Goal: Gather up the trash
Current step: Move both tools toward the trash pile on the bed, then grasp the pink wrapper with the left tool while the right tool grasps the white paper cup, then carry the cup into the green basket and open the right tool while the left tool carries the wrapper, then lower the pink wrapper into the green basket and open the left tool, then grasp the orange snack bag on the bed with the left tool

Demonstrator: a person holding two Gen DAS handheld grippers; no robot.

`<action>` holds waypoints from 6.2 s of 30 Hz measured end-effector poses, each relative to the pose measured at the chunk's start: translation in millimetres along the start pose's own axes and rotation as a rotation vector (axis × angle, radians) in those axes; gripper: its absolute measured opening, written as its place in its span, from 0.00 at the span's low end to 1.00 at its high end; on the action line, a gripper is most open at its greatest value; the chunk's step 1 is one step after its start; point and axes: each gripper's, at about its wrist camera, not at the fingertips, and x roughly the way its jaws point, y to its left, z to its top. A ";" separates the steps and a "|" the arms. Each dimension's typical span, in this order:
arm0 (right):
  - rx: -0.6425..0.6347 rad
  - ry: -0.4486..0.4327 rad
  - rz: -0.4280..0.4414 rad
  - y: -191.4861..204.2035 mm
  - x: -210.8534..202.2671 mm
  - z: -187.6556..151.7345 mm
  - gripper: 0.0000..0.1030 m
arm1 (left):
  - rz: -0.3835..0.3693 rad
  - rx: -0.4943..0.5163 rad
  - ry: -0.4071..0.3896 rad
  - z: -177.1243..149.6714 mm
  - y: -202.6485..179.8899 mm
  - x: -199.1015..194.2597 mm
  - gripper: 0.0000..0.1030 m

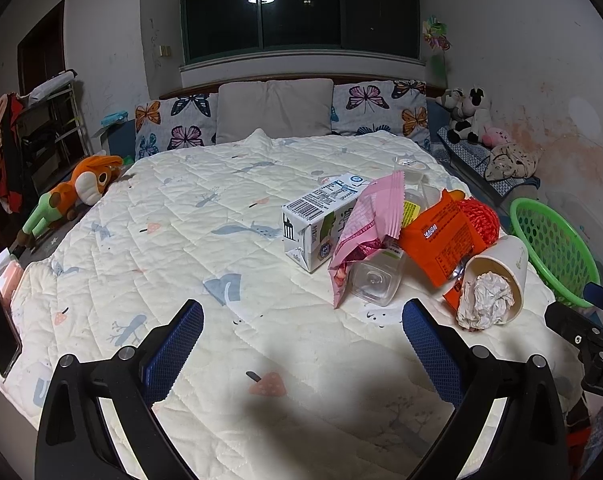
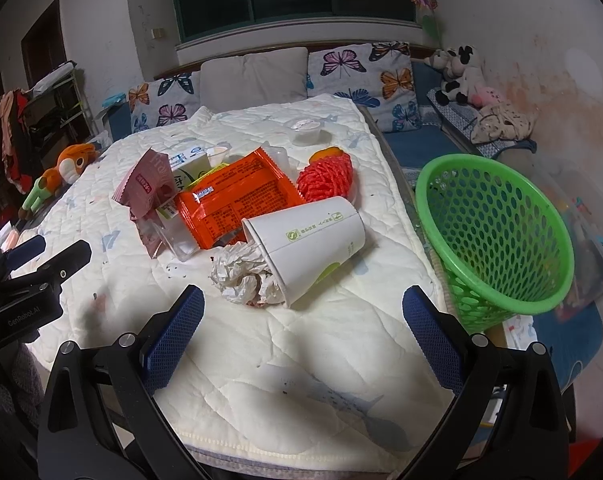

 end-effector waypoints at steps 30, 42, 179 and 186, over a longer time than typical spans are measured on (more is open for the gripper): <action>0.089 0.095 0.058 -24.4 34.0 18.9 0.96 | -0.138 0.105 0.049 56.5 -36.5 66.9 0.70; 0.237 0.173 0.190 -44.9 55.4 31.9 0.92 | -0.194 0.127 0.092 61.8 -40.9 83.7 0.33; 0.359 -0.091 -0.044 -190.8 -12.1 8.6 0.85 | -0.495 0.252 0.071 94.1 -176.5 77.3 0.47; 0.316 -0.080 0.004 -162.7 -6.2 13.7 0.85 | -0.419 0.269 0.129 94.7 -134.7 98.8 0.47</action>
